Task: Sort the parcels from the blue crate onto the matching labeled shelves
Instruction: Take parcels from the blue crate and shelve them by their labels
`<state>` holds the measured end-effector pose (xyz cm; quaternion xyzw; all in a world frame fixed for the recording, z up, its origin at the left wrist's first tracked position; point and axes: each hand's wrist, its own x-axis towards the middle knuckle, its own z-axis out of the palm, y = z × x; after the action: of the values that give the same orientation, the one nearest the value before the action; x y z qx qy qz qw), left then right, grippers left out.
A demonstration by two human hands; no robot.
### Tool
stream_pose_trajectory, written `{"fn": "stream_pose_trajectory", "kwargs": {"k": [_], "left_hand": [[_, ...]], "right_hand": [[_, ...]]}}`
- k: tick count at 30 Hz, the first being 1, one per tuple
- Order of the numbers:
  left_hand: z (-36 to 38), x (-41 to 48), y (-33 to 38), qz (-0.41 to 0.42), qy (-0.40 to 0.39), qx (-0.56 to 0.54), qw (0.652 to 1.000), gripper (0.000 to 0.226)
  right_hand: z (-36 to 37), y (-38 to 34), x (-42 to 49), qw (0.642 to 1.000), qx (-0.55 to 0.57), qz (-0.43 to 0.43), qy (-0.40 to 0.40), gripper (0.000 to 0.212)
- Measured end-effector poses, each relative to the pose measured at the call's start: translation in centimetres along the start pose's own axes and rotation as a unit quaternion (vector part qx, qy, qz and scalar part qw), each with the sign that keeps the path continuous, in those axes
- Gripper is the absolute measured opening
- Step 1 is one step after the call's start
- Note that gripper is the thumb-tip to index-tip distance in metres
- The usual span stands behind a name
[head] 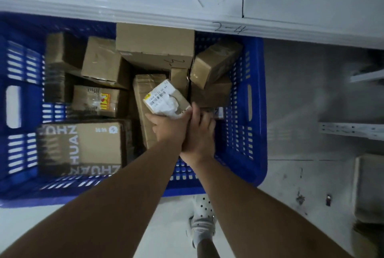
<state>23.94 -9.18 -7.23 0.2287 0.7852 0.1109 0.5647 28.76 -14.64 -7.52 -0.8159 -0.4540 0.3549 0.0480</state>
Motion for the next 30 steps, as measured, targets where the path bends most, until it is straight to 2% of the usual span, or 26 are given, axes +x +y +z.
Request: {"fn": "stream_pose_trajectory", "kwargs": {"k": [2, 5, 8, 10, 12, 14, 16, 18, 21, 24, 27, 30], "left_hand": [[-0.3, 0.4, -0.1, -0.037, 0.016, -0.029, 0.999, 0.127], [-1.2, 1.2, -0.2, -0.102, 0.045, -0.026, 0.993, 0.133], [-2.2, 1.0, -0.8, -0.093, 0.047, 0.023, 0.994, 0.127], [-2.6, 0.9, -1.3, -0.069, 0.037, 0.054, 0.996, 0.124], [-2.9, 0.8, -1.7, -0.029, 0.042, 0.104, 0.993, 0.124], [-3.2, 0.6, -2.1, 0.021, 0.036, 0.155, 0.987, 0.125], [-3.6, 0.1, -2.6, 0.081, 0.017, 0.195, 0.977, 0.125], [-3.9, -0.1, -3.1, 0.131, -0.016, 0.209, 0.969, 0.124], [-4.0, -0.6, -3.3, 0.17, -0.062, 0.188, 0.966, 0.119], [-4.0, -0.7, -3.6, 0.177, -0.067, 0.156, 0.969, 0.115], [-4.2, -0.4, -3.9, 0.139, -0.085, 0.105, 0.981, 0.114], [-4.5, -0.2, -3.8, 0.118, -0.093, 0.066, 0.986, 0.111]], "right_hand": [[0.2, 0.3, -0.2, 0.999, 0.009, -0.044, 0.005, 0.114], [-0.6, 1.0, -0.4, 0.99, 0.059, -0.104, -0.079, 0.115], [-1.7, 2.0, -0.4, 0.977, 0.023, -0.158, -0.143, 0.11], [-1.8, 2.2, -0.5, 0.971, 0.006, -0.172, -0.166, 0.097], [-1.9, 1.9, -0.2, 0.979, 0.028, -0.142, -0.141, 0.087], [-2.6, 0.9, 0.8, 0.996, 0.043, -0.081, -0.01, 0.08], [-3.9, -0.2, 2.7, 0.985, 0.088, -0.001, 0.147, 0.075], [-5.8, -1.0, 5.1, 0.966, 0.141, 0.063, 0.206, 0.073], [-8.2, -1.8, 8.5, 0.975, 0.103, 0.078, 0.179, 0.079], [-9.2, -2.6, 10.8, 0.993, 0.01, 0.082, 0.084, 0.076], [-9.1, -2.7, 12.0, 0.994, -0.084, 0.067, -0.002, 0.066], [-8.4, -2.1, 11.3, 0.995, -0.022, 0.079, 0.049, 0.039]]}}
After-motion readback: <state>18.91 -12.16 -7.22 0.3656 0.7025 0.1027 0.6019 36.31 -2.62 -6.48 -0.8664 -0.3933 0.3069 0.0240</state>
